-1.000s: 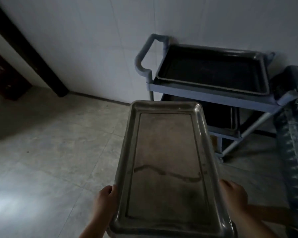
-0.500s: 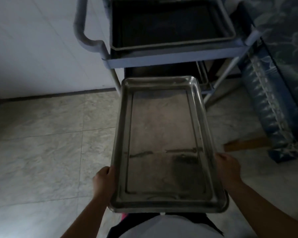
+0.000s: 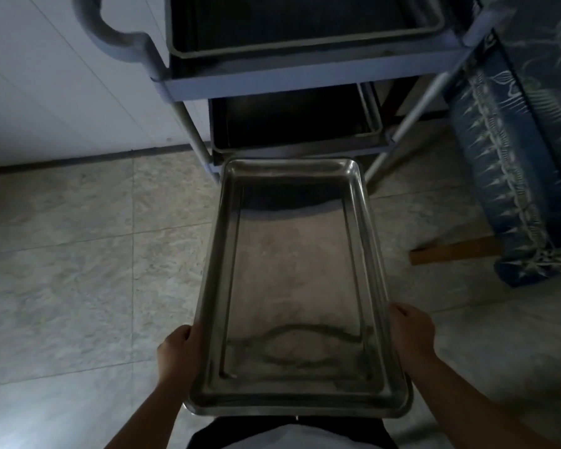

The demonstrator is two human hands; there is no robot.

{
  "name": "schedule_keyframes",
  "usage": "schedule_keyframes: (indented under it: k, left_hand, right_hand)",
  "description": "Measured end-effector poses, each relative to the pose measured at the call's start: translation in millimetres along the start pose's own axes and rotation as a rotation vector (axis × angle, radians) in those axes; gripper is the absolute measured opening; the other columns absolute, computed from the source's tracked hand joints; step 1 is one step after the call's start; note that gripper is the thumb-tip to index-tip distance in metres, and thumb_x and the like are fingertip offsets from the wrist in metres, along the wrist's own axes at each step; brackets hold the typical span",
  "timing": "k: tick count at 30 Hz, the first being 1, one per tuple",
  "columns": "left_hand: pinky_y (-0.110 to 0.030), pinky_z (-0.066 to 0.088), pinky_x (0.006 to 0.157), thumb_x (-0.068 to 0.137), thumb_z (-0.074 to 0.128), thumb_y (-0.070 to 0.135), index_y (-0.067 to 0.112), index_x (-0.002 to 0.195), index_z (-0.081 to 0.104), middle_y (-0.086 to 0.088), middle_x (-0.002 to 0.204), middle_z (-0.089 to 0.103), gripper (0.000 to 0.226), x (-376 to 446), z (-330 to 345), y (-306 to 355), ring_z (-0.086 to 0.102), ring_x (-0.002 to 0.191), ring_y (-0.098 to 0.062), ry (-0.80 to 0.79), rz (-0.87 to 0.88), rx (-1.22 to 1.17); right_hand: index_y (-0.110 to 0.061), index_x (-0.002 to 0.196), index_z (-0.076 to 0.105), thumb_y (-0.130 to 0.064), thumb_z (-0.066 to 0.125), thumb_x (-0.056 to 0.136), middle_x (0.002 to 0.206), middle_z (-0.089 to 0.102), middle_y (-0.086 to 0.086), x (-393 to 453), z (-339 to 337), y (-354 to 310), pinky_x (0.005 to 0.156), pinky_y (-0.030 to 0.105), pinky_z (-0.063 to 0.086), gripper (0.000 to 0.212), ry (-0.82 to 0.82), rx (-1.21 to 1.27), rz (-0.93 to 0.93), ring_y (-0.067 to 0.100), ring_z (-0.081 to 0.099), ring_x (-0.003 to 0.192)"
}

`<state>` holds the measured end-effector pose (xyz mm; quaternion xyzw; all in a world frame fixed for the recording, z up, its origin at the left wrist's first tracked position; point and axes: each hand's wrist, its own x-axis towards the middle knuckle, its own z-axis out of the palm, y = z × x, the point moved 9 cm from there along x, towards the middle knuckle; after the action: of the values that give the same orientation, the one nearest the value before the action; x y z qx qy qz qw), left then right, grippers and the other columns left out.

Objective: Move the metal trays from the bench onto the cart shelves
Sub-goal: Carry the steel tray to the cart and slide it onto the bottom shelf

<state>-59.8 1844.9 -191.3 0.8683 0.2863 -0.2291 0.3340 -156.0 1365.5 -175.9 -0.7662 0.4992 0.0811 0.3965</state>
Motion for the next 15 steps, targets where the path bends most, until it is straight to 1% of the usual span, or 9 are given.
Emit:
schedule_keyframes:
  k: [2, 3, 5, 7, 10, 11, 13, 14, 15]
  left_hand:
    - [-0.035, 0.036, 0.055, 0.098, 0.053, 0.034, 0.0, 0.063, 0.06, -0.018, 0.06, 0.06, 0.049, 2.4, 14.8, -5.7, 0.051, 0.057, -0.028, -0.007, -0.038, -0.004]
    - [-0.035, 0.036, 0.055, 0.098, 0.053, 0.034, 0.001, 0.063, 0.06, -0.018, 0.061, 0.06, 0.049, 4.5, 23.2, -9.0, 0.051, 0.058, -0.028, -0.011, -0.056, -0.004]
    - [-0.036, 0.037, 0.056, 0.098, 0.054, 0.032, 0.002, 0.063, 0.06, -0.017, 0.061, 0.06, 0.047, 12.5, 42.0, -16.1, 0.054, 0.061, -0.032, 0.005, -0.07, 0.015]
    - [-0.037, 0.039, 0.056, 0.097, 0.057, 0.03, 0.004, 0.062, 0.061, -0.016, 0.06, 0.06, 0.044, 24.7, 64.3, -24.4, 0.056, 0.063, -0.032, 0.034, -0.072, 0.031]
    - [-0.032, 0.042, 0.058, 0.097, 0.057, 0.035, 0.004, 0.067, 0.065, -0.015, 0.062, 0.062, 0.043, 54.6, 111.1, -42.8, 0.056, 0.063, -0.027, 0.032, -0.143, 0.04]
    - [-0.031, 0.042, 0.058, 0.097, 0.057, 0.036, 0.005, 0.068, 0.066, -0.013, 0.062, 0.062, 0.043, 66.8, 126.4, -48.6, 0.056, 0.063, -0.026, 0.029, -0.156, 0.047]
    - [-0.029, 0.041, 0.058, 0.096, 0.056, 0.036, 0.007, 0.067, 0.066, -0.012, 0.062, 0.062, 0.043, 94.2, 158.2, -57.2, 0.055, 0.062, -0.023, 0.025, -0.161, 0.065]
    - [-0.028, 0.041, 0.058, 0.097, 0.057, 0.035, 0.008, 0.066, 0.066, -0.011, 0.062, 0.062, 0.042, 108.9, 173.7, -60.6, 0.054, 0.061, -0.022, 0.029, -0.162, 0.069]
    - [-0.028, 0.041, 0.058, 0.097, 0.057, 0.034, 0.008, 0.066, 0.066, -0.011, 0.061, 0.062, 0.041, 124.2, 188.7, -62.6, 0.054, 0.06, -0.021, 0.038, -0.157, 0.062]
  right_hand:
    - [-0.01, 0.091, 0.074, -0.02, 0.057, 0.097, 0.073, 0.06, 0.0, 14.0, 6.9, 5.5, 0.064, 0.029, 0.035, 0.021, -0.019, -0.01, 0.013, 0.006, 0.051, 0.066]
    - [-0.012, 0.087, 0.073, -0.02, 0.056, 0.097, 0.073, 0.061, -0.001, 21.9, 11.2, 9.6, 0.064, 0.029, 0.036, 0.022, -0.036, -0.025, 0.021, 0.004, 0.052, 0.066]
    - [-0.018, 0.072, 0.069, -0.02, 0.056, 0.097, 0.07, 0.065, 0.001, 41.0, 22.0, 21.3, 0.062, 0.03, 0.039, 0.028, -0.053, -0.037, 0.025, 0.011, 0.057, 0.066]
    - [-0.02, 0.064, 0.066, -0.019, 0.056, 0.096, 0.066, 0.066, 0.001, 64.9, 36.5, 31.5, 0.061, 0.03, 0.042, 0.033, -0.067, -0.066, 0.011, 0.019, 0.061, 0.066]
    - [-0.026, 0.059, 0.063, -0.018, 0.06, 0.093, 0.062, 0.063, -0.011, 109.1, 61.9, 48.8, 0.058, 0.027, 0.039, 0.036, -0.041, -0.092, 0.01, 0.008, 0.056, 0.062]
    - [-0.025, 0.057, 0.062, -0.017, 0.061, 0.093, 0.06, 0.061, -0.012, 124.0, 71.6, 54.9, 0.058, 0.027, 0.039, 0.037, -0.028, -0.089, 0.011, 0.009, 0.054, 0.061]
    - [-0.022, 0.056, 0.062, -0.016, 0.061, 0.094, 0.058, 0.06, -0.008, 156.4, 94.9, 67.3, 0.06, 0.032, 0.039, 0.038, -0.037, -0.11, -0.002, 0.012, 0.053, 0.059]
    - [-0.019, 0.057, 0.063, -0.017, 0.06, 0.094, 0.057, 0.06, -0.004, 173.1, 108.5, 73.3, 0.06, 0.034, 0.042, 0.037, -0.05, -0.13, -0.016, 0.014, 0.054, 0.059]
    - [-0.014, 0.06, 0.065, -0.017, 0.059, 0.095, 0.058, 0.061, 0.003, 189.4, 121.6, 78.2, 0.063, 0.037, 0.045, 0.035, -0.058, -0.131, -0.029, 0.021, 0.057, 0.06]
